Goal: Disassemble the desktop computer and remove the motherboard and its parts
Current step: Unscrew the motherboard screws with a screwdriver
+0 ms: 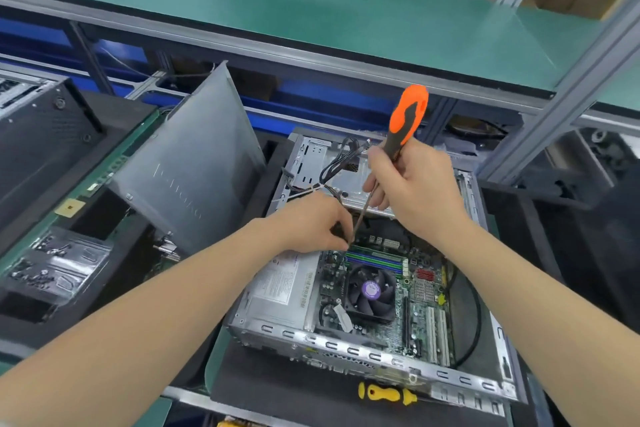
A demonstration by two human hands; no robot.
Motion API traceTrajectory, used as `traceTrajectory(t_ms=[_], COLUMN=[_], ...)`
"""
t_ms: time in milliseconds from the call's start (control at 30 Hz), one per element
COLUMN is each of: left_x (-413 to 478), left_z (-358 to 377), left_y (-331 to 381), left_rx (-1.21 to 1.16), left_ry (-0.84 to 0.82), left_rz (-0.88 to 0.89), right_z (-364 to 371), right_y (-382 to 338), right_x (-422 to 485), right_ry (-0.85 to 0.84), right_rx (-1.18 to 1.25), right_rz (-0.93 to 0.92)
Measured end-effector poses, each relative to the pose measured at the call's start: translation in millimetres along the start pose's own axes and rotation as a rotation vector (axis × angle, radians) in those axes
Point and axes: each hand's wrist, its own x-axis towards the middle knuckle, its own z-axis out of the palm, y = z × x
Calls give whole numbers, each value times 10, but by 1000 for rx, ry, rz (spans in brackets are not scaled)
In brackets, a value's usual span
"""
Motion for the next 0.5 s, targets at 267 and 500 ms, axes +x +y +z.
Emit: traceTrajectory(t_ms=[267, 500], left_x=[239, 260], left_z=[-31, -27], left_y=[162, 162], left_rx=[267, 270], left_ry=[-406, -656], left_rz=[-124, -217], right_z=[-233, -346], right_y=[-127, -58], right_x=[31, -5], right_ry=[202, 237], right_rx=[97, 110], right_rz=[-22, -32])
